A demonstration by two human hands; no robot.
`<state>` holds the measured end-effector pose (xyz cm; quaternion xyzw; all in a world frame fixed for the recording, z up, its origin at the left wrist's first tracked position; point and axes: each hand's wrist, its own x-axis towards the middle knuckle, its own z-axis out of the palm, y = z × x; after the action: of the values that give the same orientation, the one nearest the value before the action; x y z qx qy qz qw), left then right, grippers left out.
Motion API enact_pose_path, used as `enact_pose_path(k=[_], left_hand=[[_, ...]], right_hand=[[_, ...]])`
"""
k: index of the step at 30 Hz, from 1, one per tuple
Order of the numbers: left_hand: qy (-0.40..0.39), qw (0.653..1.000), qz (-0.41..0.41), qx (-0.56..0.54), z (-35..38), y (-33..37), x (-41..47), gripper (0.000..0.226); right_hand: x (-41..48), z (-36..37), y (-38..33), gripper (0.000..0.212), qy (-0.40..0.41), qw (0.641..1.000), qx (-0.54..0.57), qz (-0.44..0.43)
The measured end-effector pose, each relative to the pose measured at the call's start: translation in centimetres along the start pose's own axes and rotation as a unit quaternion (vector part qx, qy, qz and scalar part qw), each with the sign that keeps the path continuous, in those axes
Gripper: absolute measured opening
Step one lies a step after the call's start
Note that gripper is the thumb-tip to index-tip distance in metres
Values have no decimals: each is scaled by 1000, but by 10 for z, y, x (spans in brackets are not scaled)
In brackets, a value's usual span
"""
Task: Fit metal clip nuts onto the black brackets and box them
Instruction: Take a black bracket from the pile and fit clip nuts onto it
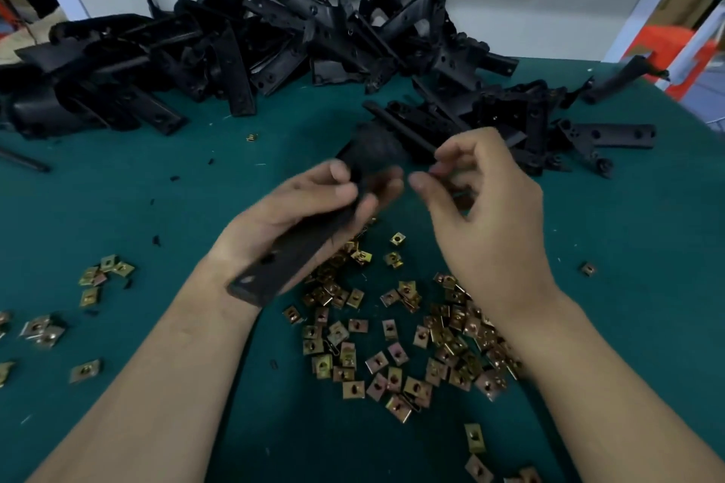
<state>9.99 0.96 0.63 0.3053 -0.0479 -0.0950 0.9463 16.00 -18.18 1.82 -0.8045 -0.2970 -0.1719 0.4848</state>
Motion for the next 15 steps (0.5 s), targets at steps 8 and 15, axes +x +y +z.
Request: enact_pose_path(k=[8,15], left_hand=[[125,977,141,-98,-5,8,2,70],[150,977,131,-80,-4,5,-1,17]], right_hand=[[4,-30,14,52,-472,871,-132,30],[0,-26,6,21,-453,886,-104,-3]])
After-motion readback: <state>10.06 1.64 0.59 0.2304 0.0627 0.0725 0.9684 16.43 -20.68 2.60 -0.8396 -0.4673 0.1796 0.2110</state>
